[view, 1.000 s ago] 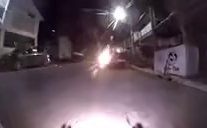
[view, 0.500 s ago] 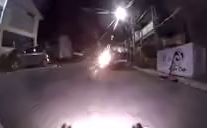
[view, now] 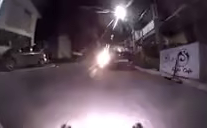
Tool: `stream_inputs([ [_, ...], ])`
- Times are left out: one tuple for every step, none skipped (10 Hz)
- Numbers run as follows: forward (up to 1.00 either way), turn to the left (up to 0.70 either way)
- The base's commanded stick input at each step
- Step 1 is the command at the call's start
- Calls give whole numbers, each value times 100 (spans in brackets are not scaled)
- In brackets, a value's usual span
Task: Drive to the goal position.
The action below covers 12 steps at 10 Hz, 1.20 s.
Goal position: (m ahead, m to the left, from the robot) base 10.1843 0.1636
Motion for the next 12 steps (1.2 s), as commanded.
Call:
stream_inputs([
  [60, 0],
  [60, 0],
  [60, 0],
  [60, 0],
  [60, 0],
  [60, 0],
  [60, 0],
  [60, 0],
  [60, 0],
  [60, 0],
  [60, 0],
  [60, 0],
])
